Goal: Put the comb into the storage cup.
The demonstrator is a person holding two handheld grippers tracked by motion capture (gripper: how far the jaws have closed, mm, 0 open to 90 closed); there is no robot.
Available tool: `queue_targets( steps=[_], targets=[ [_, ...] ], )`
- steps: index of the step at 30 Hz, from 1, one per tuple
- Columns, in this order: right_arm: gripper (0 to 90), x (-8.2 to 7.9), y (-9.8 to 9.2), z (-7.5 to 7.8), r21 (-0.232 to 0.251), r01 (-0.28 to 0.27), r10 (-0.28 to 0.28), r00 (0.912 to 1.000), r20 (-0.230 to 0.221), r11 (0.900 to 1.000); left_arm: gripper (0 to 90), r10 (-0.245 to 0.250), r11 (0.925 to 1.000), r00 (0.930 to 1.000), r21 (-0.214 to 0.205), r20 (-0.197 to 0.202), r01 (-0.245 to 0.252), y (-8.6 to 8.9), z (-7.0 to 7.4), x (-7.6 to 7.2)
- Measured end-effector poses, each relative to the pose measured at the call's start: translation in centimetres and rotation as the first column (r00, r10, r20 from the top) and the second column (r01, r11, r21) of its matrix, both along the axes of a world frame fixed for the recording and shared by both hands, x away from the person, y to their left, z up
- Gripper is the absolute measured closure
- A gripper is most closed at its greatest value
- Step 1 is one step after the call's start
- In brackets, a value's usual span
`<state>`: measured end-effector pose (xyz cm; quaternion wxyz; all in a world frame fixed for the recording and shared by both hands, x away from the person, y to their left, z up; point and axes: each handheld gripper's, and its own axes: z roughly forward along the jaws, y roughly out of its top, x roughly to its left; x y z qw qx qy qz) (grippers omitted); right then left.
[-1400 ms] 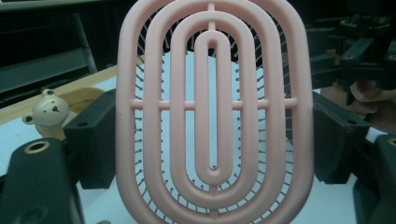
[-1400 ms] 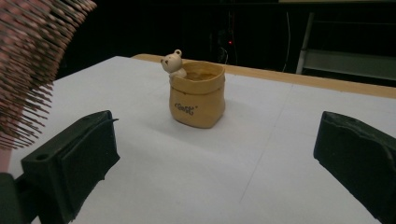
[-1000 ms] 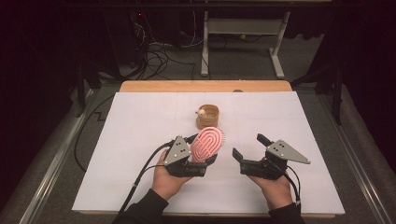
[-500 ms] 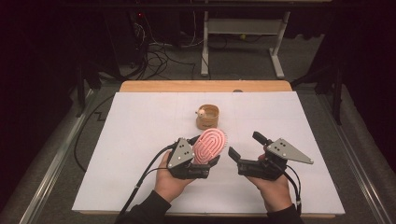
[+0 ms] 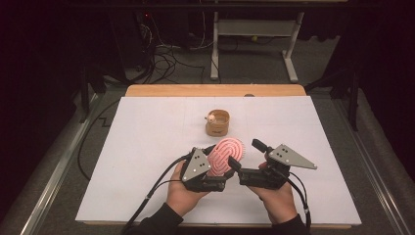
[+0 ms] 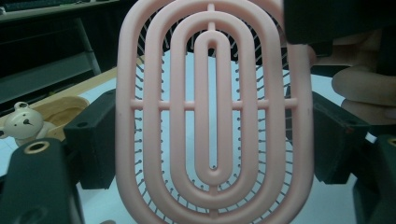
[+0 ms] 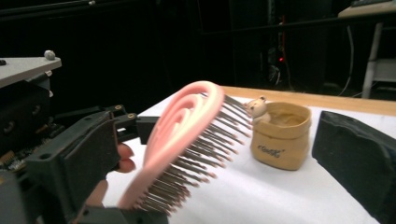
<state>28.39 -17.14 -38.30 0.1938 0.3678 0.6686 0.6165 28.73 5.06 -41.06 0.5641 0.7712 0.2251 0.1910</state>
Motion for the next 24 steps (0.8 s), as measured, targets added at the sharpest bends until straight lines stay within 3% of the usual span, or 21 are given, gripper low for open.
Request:
queue_targets(
  steps=[7, 12, 19, 24],
  targets=[
    [15.0, 0.37, 0.37, -0.66, -0.003, -0.014, 0.014, 0.9993, -0.033, 0.9999, 18.2, 0.004, 1.0000, 1.0000, 0.006, 0.004, -0.004, -0.40, -0.10, -0.21],
    [17.5, 0.51, 0.48, -0.74, -0.002, -0.022, 0.021, 0.9989, -0.040, 0.9998, 18.2, 0.004, 1.0000, 1.0000, 0.003, 0.008, -0.004, -0.44, 0.05, -0.34],
    [34.0, 0.58, 0.48, -0.73, 0.025, -0.053, 0.055, 0.9950, -0.083, 0.9983, 18.2, 0.008, 0.9999, 0.9999, 0.014, 0.008, -0.008, -0.58, -0.29, -0.30],
    [36.2, 0.63, 0.55, -0.77, 0.039, -0.062, 0.066, 0.9930, -0.098, 0.9973, 18.2, 0.009, 0.9999, 0.9999, 0.006, 0.015, -0.009, -0.52, -0.06, -0.36]
  ],
)
